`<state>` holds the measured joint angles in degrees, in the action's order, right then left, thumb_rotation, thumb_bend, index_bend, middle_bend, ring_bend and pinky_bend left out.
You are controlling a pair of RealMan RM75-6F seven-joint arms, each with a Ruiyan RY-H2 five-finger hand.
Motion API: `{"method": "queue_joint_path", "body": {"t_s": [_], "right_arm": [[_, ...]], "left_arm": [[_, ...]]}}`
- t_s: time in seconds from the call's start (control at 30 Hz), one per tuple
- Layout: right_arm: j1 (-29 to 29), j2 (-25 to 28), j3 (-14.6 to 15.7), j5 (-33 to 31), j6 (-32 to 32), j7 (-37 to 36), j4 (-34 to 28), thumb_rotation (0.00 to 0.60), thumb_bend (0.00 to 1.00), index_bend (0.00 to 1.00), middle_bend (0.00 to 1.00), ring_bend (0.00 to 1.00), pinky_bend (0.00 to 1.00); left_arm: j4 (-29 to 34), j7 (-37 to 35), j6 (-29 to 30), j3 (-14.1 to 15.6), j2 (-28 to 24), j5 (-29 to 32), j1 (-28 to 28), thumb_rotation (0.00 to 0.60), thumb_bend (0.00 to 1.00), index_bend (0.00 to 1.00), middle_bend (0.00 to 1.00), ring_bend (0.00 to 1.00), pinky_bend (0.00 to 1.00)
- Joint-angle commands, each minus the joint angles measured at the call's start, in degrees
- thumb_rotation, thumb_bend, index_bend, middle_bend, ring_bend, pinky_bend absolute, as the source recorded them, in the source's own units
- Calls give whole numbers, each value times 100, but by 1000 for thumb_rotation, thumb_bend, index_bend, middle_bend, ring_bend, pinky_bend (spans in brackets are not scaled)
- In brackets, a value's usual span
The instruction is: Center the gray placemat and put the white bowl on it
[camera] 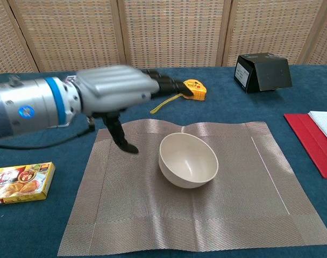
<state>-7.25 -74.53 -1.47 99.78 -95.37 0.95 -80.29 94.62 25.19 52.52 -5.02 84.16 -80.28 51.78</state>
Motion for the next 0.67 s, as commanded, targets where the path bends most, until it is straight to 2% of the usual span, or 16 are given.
{"method": "queue_joint_path", "body": {"t_s": [0.03, 0.17, 0.27, 0.37, 0.47, 0.57, 0.67], "right_arm": [[1, -3, -8, 5, -9, 24, -6, 600, 0, 0, 0, 0, 0], [-7, -8, -63, -61, 5, 50, 23, 600, 0, 0, 0, 0, 0], [-13, -12, -141, -177, 25, 61, 66, 600, 0, 0, 0, 0, 0], [-19, -10, -211, -283, 44, 66, 97, 600, 0, 0, 0, 0, 0], [-14, 10, -289, -412, 56, 51, 126, 600, 0, 0, 0, 0, 0], [-7, 55, -332, -488, 64, 15, 108, 600, 0, 0, 0, 0, 0], [5, 99, -358, -527, 51, -12, 81, 600, 0, 0, 0, 0, 0]], "left_arm": [[779, 47, 962, -104, -852, -227, -566, 600, 8, 0, 0, 0, 0], [1286, 258, 1850, -91, -1261, -19, -1204, 600, 8, 0, 0, 0, 0], [1778, 527, 2570, 117, -1560, 200, -1851, 600, 8, 0, 0, 0, 0], [1981, 700, 2977, 385, -1751, 236, -2308, 600, 8, 0, 0, 0, 0], [1894, 506, 3391, 696, -1858, 122, -2820, 600, 8, 0, 0, 0, 0], [1483, 49, 3681, 958, -1884, -194, -3233, 600, 7, 0, 0, 0, 0], [1065, -396, 3865, 1078, -1865, -411, -3507, 600, 8, 0, 0, 0, 0]]}}
